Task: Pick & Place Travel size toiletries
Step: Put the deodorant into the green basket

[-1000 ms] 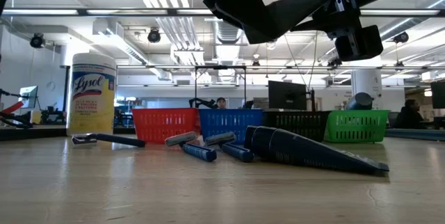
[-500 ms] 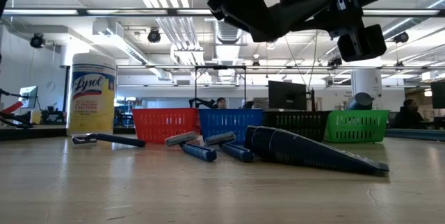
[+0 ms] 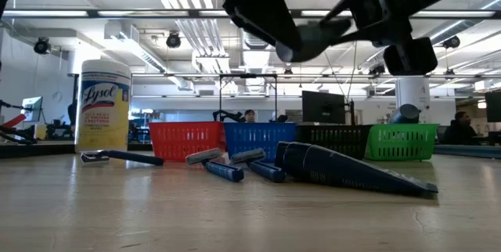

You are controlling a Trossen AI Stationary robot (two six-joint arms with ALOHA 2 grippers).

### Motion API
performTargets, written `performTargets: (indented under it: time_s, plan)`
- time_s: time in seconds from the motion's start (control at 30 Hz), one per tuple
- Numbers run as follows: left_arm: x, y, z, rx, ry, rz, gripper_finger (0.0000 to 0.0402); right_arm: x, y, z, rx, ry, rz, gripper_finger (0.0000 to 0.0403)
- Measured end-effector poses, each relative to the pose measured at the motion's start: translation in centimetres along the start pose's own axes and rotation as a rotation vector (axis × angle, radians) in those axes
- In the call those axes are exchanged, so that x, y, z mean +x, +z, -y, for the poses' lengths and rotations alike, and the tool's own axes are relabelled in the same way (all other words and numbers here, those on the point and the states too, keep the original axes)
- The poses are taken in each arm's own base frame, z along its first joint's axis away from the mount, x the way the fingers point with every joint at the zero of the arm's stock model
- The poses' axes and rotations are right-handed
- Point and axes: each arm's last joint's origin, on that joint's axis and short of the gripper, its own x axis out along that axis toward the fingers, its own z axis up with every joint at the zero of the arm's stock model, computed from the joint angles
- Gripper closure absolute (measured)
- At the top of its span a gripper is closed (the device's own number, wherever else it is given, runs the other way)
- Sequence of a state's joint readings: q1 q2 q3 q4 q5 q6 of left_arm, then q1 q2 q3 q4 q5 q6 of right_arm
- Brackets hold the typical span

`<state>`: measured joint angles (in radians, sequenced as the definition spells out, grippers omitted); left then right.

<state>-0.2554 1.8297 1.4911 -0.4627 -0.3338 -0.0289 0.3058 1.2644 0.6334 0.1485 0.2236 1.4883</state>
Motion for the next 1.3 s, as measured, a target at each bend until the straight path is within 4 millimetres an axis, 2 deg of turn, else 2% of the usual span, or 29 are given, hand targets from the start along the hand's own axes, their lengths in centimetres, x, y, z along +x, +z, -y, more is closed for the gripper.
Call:
performTargets:
  time_s: [0.23, 0.4, 0.53, 0.63, 0.73, 0.9, 1.1, 1.3]
  plan:
    - [-0.2, -0.3, 0.0, -0.038, 0.017, -0.033, 0.009, -0.7, 0.4, 0.0, -0.004, -0.019, 0.083, 0.0339]
    - [0.1, 0.6, -0.4, -0.021, 0.019, 0.066, 0.0095, -0.7, 0.3, -0.1, -0.005, -0.009, 0.042, 0.0377]
    - [0.4, 0.2, -0.9, -0.065, -0.001, 0.035, 0.0106, -0.8, 0.1, 0.6, 0.015, -0.079, 0.031, 0.0382]
    - [1.0, -0.9, -0.8, -0.133, -0.067, -0.022, 0.0108, -1.0, -0.5, 1.3, -0.018, -0.157, -0.002, 0.0358]
    - [2.1, -1.4, -0.2, -0.18, -0.137, -0.016, 0.0105, -1.3, -1.2, 2.0, -0.056, -0.228, -0.052, 0.0314]
    - [5.1, -1.7, 0.2, -0.12, -0.126, 0.015, 0.0102, -1.9, -2.4, 2.6, -0.108, -0.288, -0.098, 0.0227]
    - [9.2, -1.2, -1.2, -0.039, -0.164, -0.069, 0.0106, -2.7, -3.6, 3.2, -0.117, -0.353, -0.121, 0.0142]
    - [11.7, -1.2, -3.0, -0.024, -0.13, -0.172, 0.0102, -3.2, -4.6, 3.6, -0.087, -0.383, -0.119, 0.0091]
